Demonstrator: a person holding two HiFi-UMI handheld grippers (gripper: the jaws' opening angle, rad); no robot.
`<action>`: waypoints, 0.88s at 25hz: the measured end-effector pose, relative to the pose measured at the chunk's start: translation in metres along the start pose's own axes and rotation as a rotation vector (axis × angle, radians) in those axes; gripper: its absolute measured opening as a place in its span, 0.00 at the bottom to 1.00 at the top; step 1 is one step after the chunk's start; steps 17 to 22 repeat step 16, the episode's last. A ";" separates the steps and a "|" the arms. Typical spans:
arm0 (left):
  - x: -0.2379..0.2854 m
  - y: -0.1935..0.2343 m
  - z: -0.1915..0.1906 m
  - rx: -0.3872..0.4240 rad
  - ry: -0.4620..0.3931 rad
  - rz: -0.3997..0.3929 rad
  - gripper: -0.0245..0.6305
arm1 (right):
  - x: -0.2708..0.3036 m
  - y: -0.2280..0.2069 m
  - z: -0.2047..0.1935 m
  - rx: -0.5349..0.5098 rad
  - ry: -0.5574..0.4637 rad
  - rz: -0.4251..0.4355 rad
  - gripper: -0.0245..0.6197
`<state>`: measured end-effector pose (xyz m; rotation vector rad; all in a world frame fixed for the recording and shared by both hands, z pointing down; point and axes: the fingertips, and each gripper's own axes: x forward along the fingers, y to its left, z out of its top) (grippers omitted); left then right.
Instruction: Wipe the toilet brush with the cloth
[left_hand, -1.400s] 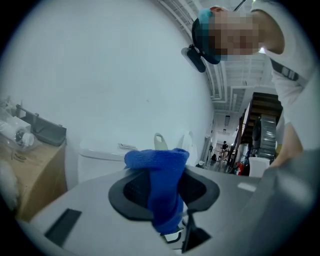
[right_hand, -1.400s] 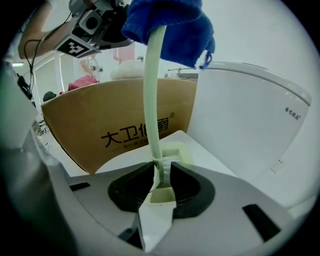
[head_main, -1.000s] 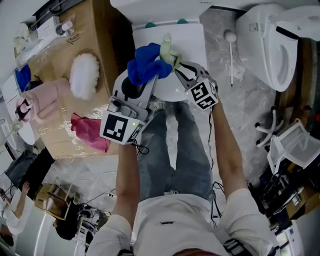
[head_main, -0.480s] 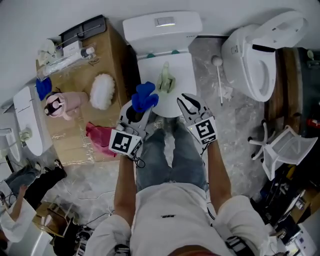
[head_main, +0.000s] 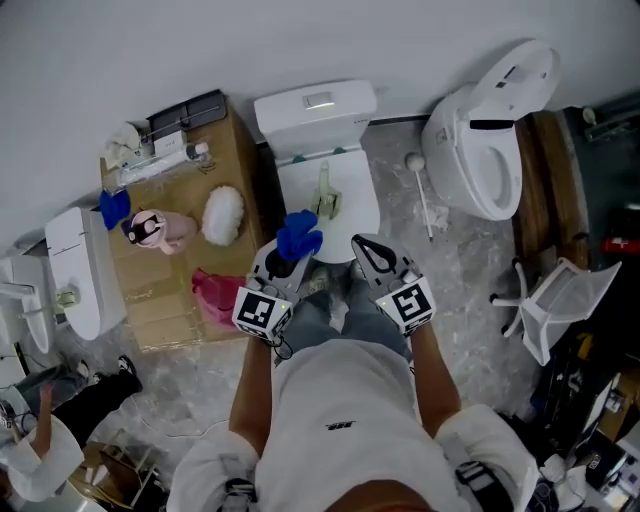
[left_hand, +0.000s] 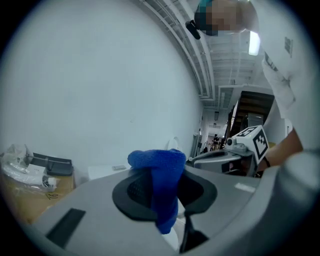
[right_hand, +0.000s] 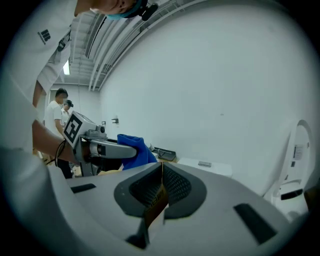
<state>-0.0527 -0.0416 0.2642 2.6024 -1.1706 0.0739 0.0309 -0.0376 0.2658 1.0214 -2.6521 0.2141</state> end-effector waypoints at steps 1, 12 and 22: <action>-0.002 -0.001 0.004 0.008 -0.001 -0.001 0.19 | -0.002 0.003 0.007 -0.004 -0.003 -0.002 0.04; -0.025 -0.019 0.032 0.062 0.002 -0.021 0.19 | -0.027 0.035 0.047 -0.035 -0.039 -0.004 0.04; -0.029 -0.025 0.037 0.071 -0.006 -0.012 0.19 | -0.034 0.042 0.052 -0.053 -0.039 0.005 0.03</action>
